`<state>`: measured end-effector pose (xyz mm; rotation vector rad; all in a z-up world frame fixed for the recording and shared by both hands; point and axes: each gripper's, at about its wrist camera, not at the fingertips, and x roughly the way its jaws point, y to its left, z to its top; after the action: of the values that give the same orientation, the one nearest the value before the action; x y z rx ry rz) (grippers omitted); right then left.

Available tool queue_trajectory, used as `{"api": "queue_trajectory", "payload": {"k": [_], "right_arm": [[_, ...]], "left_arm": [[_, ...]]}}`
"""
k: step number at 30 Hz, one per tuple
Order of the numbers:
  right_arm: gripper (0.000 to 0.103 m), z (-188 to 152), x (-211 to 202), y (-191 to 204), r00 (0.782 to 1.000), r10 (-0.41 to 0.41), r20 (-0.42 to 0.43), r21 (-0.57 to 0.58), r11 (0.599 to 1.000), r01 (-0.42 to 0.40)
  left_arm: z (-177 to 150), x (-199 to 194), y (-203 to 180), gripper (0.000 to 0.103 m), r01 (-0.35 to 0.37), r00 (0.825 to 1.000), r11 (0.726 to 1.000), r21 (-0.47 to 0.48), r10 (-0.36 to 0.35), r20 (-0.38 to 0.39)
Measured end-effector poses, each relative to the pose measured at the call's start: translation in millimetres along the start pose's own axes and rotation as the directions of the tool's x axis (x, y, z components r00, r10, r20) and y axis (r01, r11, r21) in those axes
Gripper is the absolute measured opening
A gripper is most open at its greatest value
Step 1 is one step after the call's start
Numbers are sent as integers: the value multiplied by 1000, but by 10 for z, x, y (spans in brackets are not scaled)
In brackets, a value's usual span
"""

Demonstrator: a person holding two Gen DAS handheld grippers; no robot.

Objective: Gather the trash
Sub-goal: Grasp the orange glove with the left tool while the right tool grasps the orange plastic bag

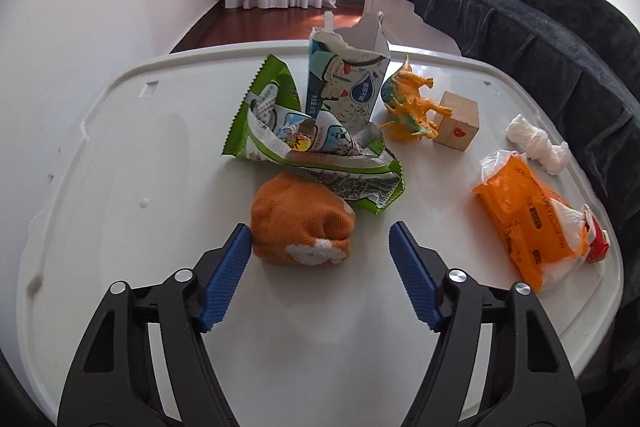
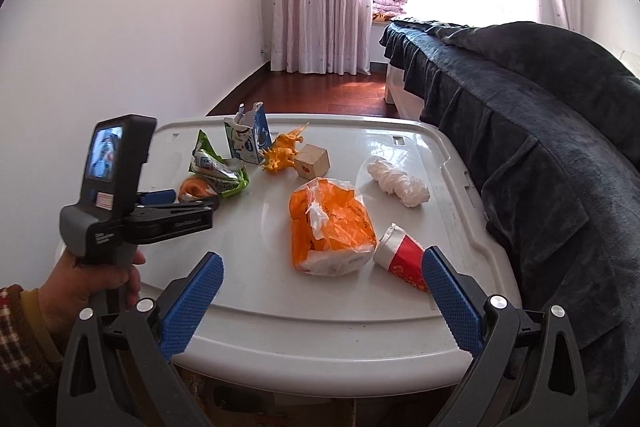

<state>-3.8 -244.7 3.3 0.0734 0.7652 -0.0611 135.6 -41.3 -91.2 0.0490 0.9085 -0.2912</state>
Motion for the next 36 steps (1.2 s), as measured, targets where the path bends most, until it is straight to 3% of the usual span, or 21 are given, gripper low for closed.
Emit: {"api": "queue_trajectory", "payload": {"k": [2,6,10,16,22,30,36], "right_arm": [[98,-11,14,16,1000,0,-3,-9,1000,0],[98,-31,53,50,1000,0,-7,-25,1000,-1],[98,-41,56,71,1000,1,-1,-36,999,-1],[98,-26,90,40,1000,-4,-6,-28,1000,4],[98,111,358,-5,997,-59,-44,-51,997,57],[98,403,1192,164,990,-58,-125,-147,988,40],[98,467,1675,168,971,-78,-225,-153,987,44]], "left_arm": [[34,100,11,61,18,999,1000,-16,-18,-46],[98,128,110,40,26,999,998,-59,-28,-43],[73,100,185,29,28,998,995,-91,-32,-47],[-21,-107,230,28,11,998,991,-131,-19,-60],[-113,-550,234,28,16,1000,992,-129,-17,-3],[-212,-955,21,28,59,997,995,-86,-54,62],[-289,-1043,-124,28,87,994,995,-57,-82,75]]}}
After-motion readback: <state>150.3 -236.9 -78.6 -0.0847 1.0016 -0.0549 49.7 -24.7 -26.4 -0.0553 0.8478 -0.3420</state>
